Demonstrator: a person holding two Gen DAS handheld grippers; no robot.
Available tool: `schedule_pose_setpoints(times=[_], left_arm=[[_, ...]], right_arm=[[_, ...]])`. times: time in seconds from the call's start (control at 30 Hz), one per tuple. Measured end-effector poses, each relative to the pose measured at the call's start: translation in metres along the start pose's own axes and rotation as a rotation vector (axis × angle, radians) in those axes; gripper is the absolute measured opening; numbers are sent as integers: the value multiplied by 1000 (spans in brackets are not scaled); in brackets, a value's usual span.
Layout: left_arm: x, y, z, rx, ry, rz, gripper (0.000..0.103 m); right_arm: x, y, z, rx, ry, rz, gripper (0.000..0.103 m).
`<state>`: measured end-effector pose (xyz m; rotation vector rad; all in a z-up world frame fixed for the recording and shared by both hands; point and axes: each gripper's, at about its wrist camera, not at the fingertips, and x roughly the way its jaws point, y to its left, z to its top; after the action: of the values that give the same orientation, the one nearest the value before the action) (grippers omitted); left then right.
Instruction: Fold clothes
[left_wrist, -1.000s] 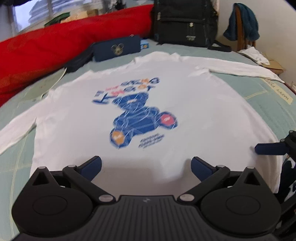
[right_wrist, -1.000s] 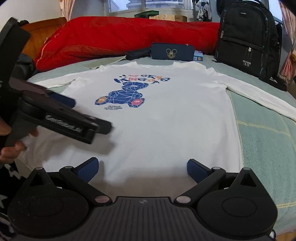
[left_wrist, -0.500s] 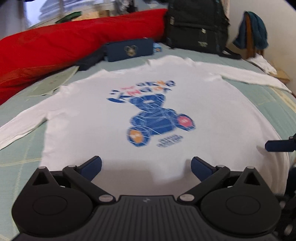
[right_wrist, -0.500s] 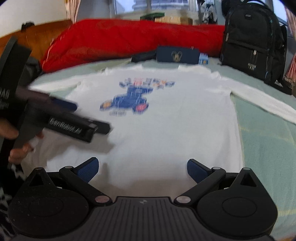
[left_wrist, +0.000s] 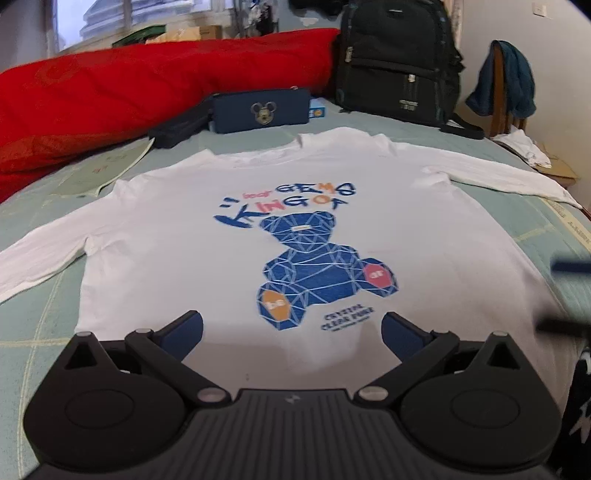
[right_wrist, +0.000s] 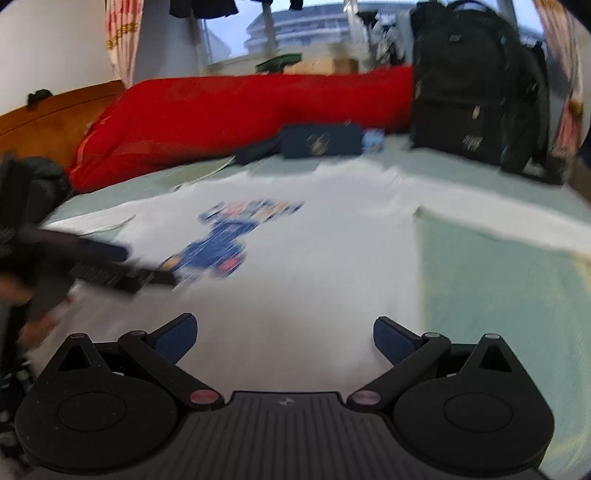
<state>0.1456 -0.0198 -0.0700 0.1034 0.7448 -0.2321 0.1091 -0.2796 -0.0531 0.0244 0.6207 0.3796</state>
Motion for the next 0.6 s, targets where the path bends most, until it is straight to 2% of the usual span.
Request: schedule_pose_setpoints(times=[0.17, 0.3, 0.37, 0.43, 0.6], left_arm=[[-5, -5, -4, 14, 1, -7, 102], [-5, -11, -3, 28, 4, -15, 102], [-2, -19, -1, 58, 7, -8, 102], [1, -26, 0, 82, 12, -1, 102], [8, -42, 3, 132, 28, 2, 102]], right_arm=[[9, -61, 27, -9, -5, -178, 103], [17, -142, 50, 41, -6, -338, 103], [25, -188, 61, 105, 2, -401, 103], [38, -226, 70, 155, 0, -443, 103], [78, -285, 81, 217, 19, -519, 103]])
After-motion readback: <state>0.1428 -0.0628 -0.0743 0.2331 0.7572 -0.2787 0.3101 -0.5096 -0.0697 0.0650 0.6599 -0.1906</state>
